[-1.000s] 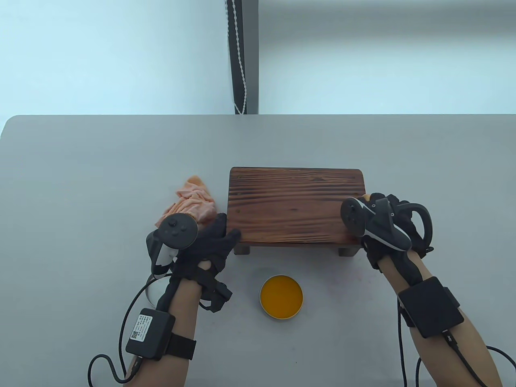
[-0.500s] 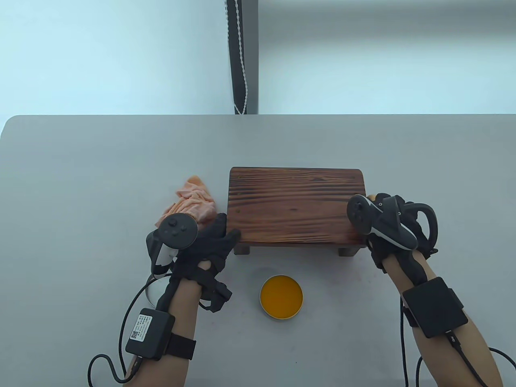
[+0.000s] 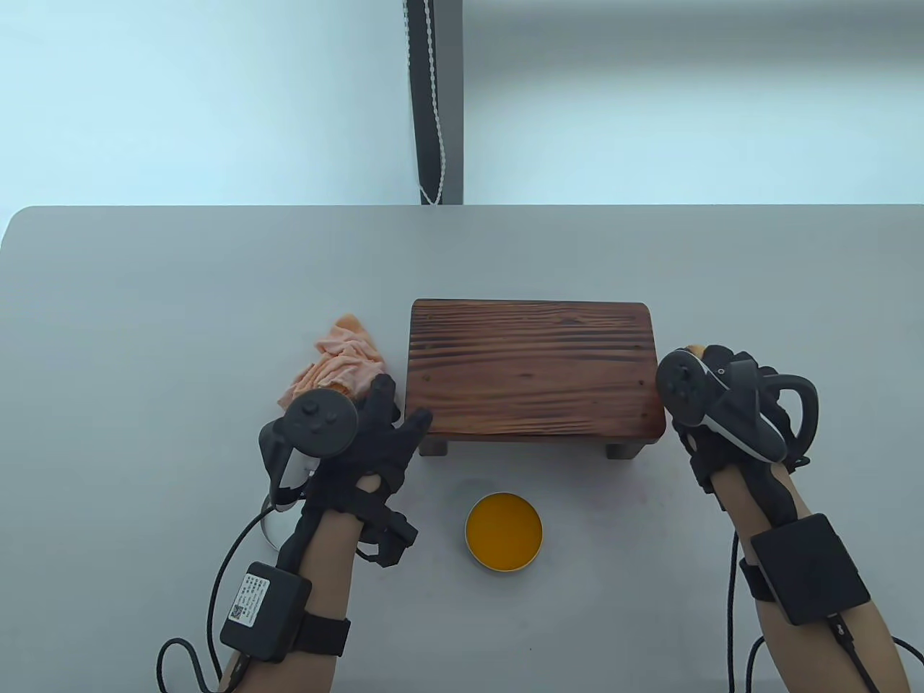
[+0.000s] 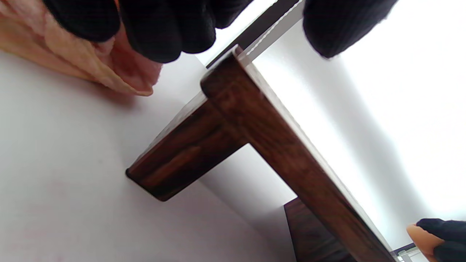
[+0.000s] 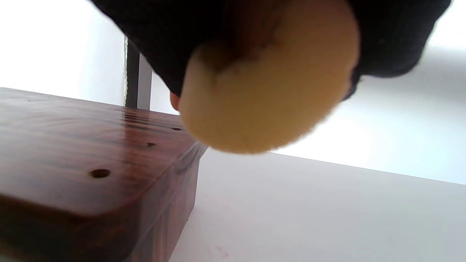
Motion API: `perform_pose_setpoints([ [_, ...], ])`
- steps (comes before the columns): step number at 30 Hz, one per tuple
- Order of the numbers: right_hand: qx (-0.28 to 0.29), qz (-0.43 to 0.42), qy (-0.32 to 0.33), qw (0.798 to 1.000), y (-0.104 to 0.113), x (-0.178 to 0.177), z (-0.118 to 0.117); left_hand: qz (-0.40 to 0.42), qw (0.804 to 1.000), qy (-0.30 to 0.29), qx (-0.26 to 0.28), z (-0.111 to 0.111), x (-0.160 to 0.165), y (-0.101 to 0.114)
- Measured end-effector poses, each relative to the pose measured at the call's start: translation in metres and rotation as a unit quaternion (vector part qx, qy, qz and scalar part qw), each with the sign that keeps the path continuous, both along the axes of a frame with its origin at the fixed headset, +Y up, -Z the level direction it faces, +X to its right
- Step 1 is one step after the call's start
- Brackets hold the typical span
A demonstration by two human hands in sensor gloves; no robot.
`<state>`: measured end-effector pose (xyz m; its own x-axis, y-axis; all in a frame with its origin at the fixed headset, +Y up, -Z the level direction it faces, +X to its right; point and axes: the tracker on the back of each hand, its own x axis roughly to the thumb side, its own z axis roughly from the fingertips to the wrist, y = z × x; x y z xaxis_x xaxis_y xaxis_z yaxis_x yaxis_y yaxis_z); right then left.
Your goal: Dip and apply wood wax on stool
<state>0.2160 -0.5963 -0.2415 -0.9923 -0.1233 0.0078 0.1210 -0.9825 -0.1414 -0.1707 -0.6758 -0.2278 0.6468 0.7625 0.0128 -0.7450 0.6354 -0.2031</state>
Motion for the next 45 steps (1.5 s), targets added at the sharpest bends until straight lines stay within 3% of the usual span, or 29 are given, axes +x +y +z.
perform_pose_setpoints([
  [3,0.032,-0.001,0.035,0.999,0.011,-0.013,0.019,0.025,0.998,-0.029,0.046,0.01,0.005,0.018],
  [6,0.027,-0.025,0.077,0.996,0.013,-0.028,0.035,0.022,0.995,-0.067,0.076,0.02,0.016,0.03],
  [10,0.004,-0.038,0.117,0.992,0.005,-0.05,0.056,-0.017,0.987,-0.142,0.072,0.034,0.036,0.03],
  [16,-0.045,-0.084,0.212,0.972,-0.025,-0.077,0.081,-0.12,0.962,-0.246,0.023,0.051,0.066,-0.008],
  [24,-0.097,-0.141,0.29,0.942,-0.076,-0.104,0.089,-0.186,0.907,-0.379,0.004,0.054,0.098,-0.052],
  [29,-0.106,-0.12,0.329,0.931,-0.09,-0.116,0.092,-0.231,0.89,-0.392,0.008,0.054,0.108,-0.063],
  [32,-0.119,-0.119,0.347,0.923,-0.101,-0.121,0.092,-0.244,0.891,-0.381,0.039,0.053,0.109,-0.063],
  [35,-0.108,-0.118,0.35,0.923,-0.103,-0.12,0.093,-0.248,0.892,-0.373,0.057,0.052,0.109,-0.063],
  [40,-0.141,-0.043,0.365,0.919,-0.105,-0.117,0.097,-0.247,0.894,-0.36,0.099,0.051,0.108,-0.062],
  [45,-0.134,-0.018,0.349,0.927,-0.109,-0.115,0.097,-0.257,0.892,-0.351,0.124,0.052,0.109,-0.061],
])
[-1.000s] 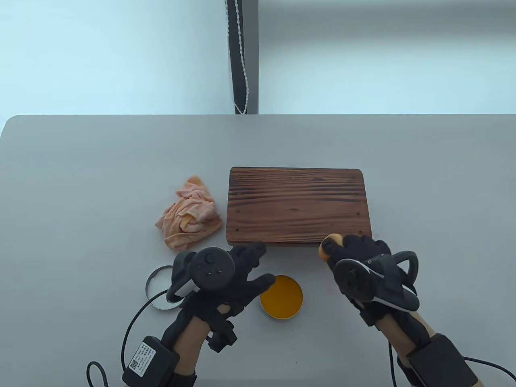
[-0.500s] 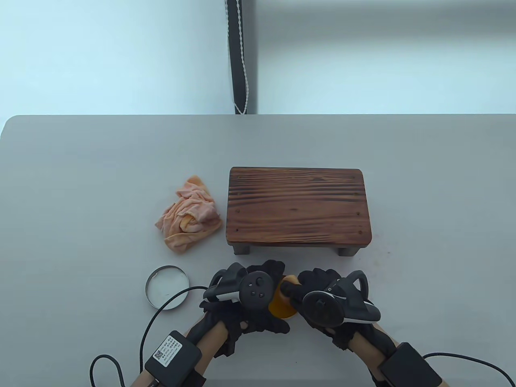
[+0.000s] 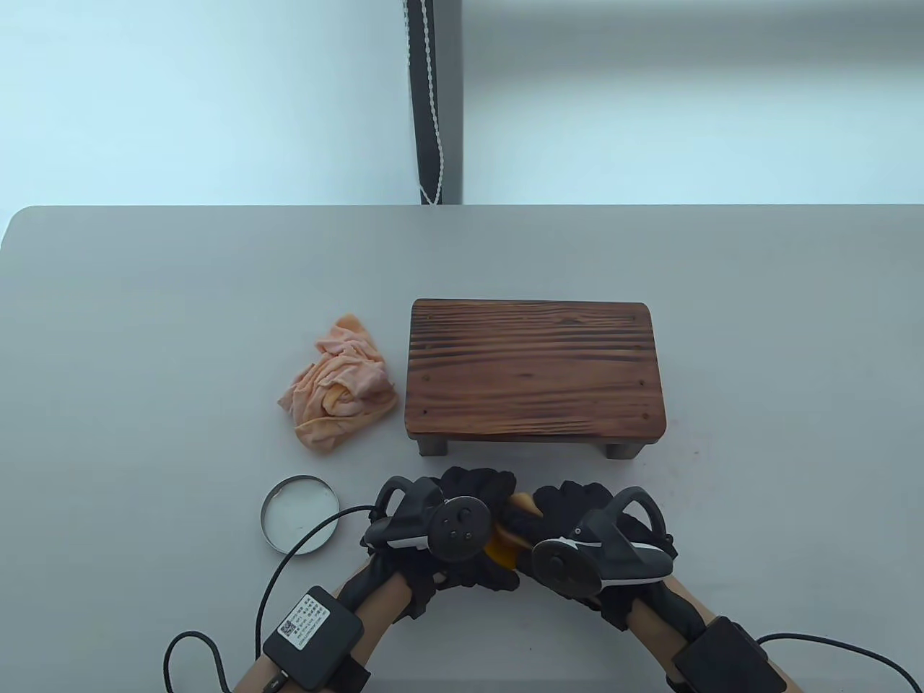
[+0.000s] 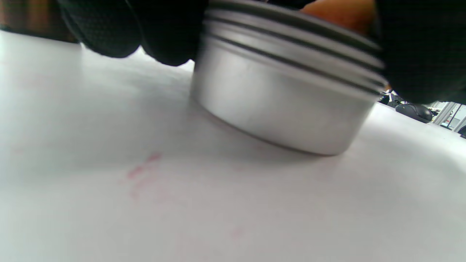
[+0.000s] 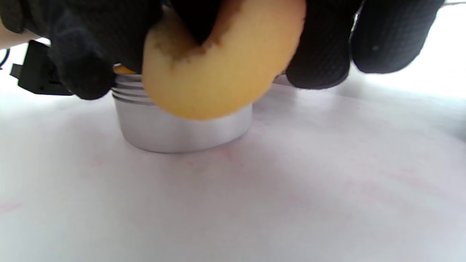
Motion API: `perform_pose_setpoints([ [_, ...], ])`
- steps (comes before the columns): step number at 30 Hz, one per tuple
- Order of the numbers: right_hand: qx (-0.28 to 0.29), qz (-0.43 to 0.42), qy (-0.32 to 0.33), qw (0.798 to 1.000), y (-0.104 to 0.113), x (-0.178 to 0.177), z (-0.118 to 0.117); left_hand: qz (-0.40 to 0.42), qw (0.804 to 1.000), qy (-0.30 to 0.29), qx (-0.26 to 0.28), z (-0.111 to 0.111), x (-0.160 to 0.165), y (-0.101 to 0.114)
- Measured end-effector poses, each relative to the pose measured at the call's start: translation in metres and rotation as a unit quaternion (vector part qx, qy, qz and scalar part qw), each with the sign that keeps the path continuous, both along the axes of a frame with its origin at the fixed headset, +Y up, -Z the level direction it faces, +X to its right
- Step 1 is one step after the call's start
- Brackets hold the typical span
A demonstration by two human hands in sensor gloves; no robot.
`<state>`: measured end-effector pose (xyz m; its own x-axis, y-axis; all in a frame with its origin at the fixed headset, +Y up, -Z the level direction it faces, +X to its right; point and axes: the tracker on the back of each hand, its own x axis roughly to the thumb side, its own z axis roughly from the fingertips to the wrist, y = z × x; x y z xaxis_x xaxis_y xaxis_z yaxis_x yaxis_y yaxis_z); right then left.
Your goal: Dip and apply wood wax on stool
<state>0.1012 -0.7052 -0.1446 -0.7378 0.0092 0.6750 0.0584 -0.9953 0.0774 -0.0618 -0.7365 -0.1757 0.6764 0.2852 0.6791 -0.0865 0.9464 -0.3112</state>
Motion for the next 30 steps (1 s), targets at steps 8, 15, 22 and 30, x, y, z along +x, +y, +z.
perform_pose_setpoints([
  [8,0.035,-0.004,0.006,0.999,-0.004,-0.011,0.002,0.004,1.0,0.002,0.021,0.001,0.0,0.001],
  [15,0.002,0.003,0.012,1.0,0.003,-0.014,0.0,-0.004,1.0,0.017,0.014,0.0,0.001,0.003],
  [22,-0.017,-0.04,0.037,0.998,0.018,-0.006,0.012,-0.033,0.999,0.001,-0.001,0.001,0.001,0.004],
  [30,0.004,-0.106,0.011,0.994,0.046,0.019,0.013,-0.035,0.999,-0.001,-0.013,0.006,0.002,0.008],
])
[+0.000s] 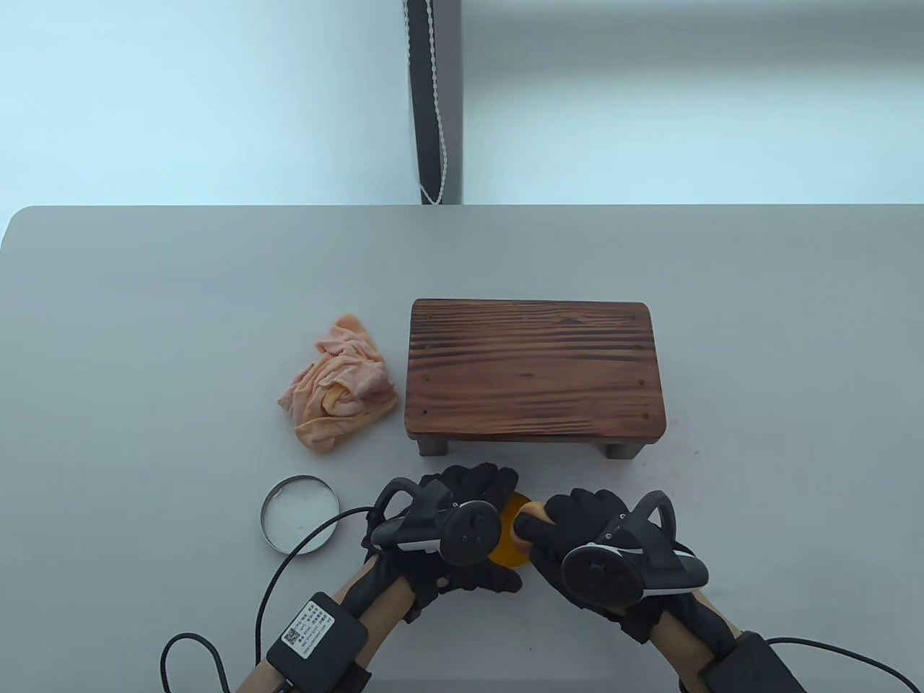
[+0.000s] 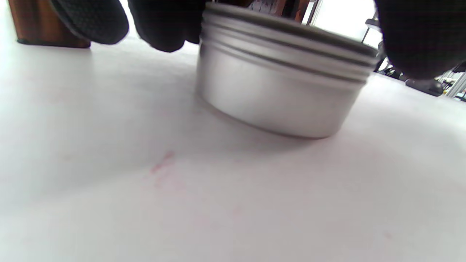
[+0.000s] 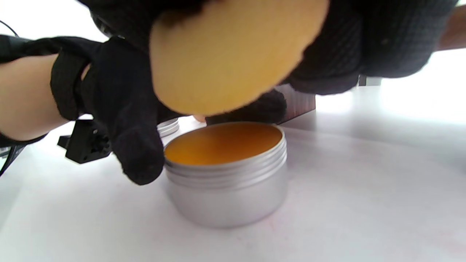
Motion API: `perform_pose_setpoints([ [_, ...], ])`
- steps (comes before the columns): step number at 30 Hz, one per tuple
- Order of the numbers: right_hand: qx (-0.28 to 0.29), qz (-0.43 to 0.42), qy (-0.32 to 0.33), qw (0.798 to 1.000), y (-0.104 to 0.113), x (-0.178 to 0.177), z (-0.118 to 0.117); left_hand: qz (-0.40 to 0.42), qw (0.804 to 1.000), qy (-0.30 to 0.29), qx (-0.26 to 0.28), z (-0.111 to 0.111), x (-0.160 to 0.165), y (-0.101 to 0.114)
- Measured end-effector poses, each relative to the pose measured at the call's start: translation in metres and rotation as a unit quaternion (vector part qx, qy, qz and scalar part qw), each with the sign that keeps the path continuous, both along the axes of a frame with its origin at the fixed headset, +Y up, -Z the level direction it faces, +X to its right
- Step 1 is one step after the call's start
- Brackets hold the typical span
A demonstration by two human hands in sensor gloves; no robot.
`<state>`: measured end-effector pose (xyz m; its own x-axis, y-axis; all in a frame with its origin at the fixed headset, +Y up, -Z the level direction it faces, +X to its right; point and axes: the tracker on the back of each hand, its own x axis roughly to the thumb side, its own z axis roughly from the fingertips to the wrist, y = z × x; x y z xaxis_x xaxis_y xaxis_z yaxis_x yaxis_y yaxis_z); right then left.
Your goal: Dip and apply wood wax on stool
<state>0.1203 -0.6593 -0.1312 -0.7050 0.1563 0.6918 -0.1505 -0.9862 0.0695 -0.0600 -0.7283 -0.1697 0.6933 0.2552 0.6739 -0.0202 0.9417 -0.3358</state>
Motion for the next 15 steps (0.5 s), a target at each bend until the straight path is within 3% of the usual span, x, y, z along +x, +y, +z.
perform_pose_setpoints([
  [4,0.04,-0.034,-0.024,0.998,0.03,0.013,-0.005,0.053,0.997,0.028,0.046,0.003,-0.014,0.034],
  [8,0.058,-0.033,-0.033,0.997,0.051,0.01,-0.019,0.125,0.978,0.153,0.074,-0.007,-0.045,0.074],
  [12,0.067,-0.008,-0.024,0.997,0.063,-0.014,-0.042,0.2,0.939,0.279,0.024,-0.036,-0.091,0.093],
  [15,0.076,0.025,-0.027,0.996,0.063,-0.038,-0.058,0.254,0.905,0.34,-0.027,-0.053,-0.111,0.084],
])
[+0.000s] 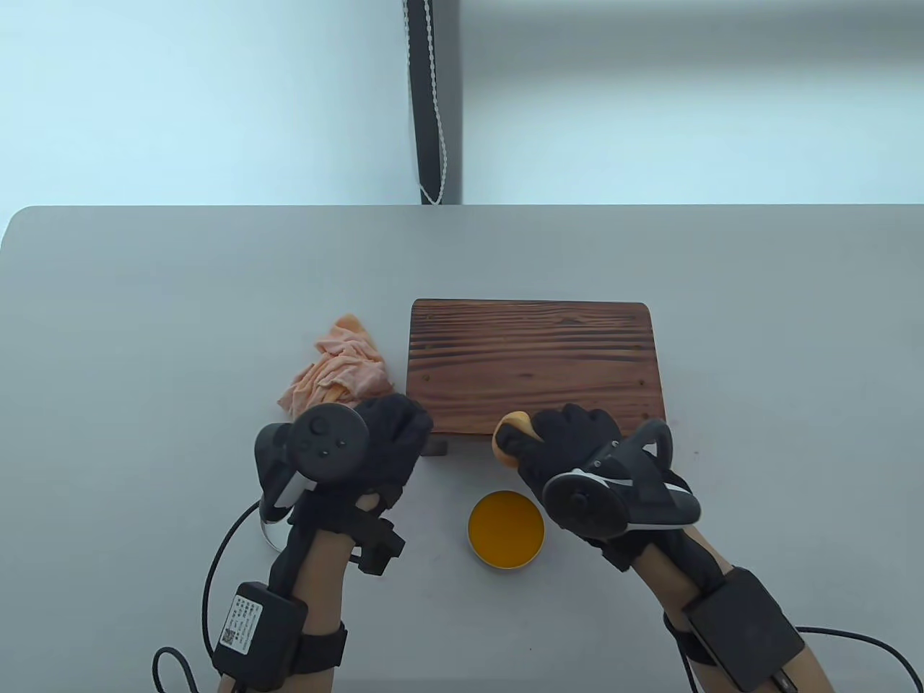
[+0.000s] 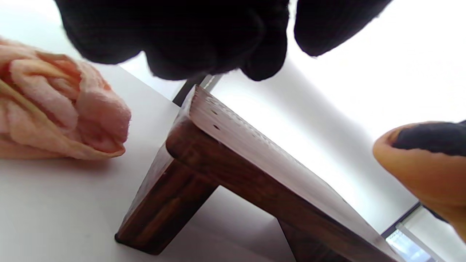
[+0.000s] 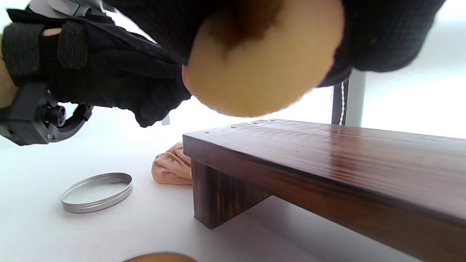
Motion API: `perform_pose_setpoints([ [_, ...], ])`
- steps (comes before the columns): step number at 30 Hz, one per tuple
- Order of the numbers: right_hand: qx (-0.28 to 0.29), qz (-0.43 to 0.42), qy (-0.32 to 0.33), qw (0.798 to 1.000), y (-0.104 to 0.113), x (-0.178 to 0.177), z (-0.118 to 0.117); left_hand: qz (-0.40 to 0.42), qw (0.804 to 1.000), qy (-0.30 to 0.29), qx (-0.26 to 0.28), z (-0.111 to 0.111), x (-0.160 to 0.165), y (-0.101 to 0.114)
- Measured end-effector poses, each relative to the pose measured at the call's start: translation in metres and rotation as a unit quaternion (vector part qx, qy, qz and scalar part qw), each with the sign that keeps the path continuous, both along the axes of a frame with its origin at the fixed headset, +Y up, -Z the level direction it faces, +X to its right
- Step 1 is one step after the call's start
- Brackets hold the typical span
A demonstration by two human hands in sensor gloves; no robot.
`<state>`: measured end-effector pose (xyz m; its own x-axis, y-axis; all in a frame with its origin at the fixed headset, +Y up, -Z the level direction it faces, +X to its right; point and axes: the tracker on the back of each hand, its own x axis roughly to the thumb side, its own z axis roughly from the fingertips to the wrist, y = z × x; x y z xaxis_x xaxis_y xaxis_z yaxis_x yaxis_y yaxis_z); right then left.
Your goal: Dip and apply wood wax on stool
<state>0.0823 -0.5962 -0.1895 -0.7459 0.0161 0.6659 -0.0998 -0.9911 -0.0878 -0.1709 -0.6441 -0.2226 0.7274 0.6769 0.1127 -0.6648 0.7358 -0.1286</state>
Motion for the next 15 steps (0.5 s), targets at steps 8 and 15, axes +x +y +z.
perform_pose_setpoints([
  [8,-0.008,0.029,-0.009,1.0,-0.017,-0.049,-0.039,0.003,0.998,0.03,-0.062,-0.026,-0.005,-0.043],
  [15,-0.012,0.061,-0.008,0.998,-0.03,-0.066,-0.046,0.035,0.994,0.017,-0.103,-0.034,0.0,-0.061],
])
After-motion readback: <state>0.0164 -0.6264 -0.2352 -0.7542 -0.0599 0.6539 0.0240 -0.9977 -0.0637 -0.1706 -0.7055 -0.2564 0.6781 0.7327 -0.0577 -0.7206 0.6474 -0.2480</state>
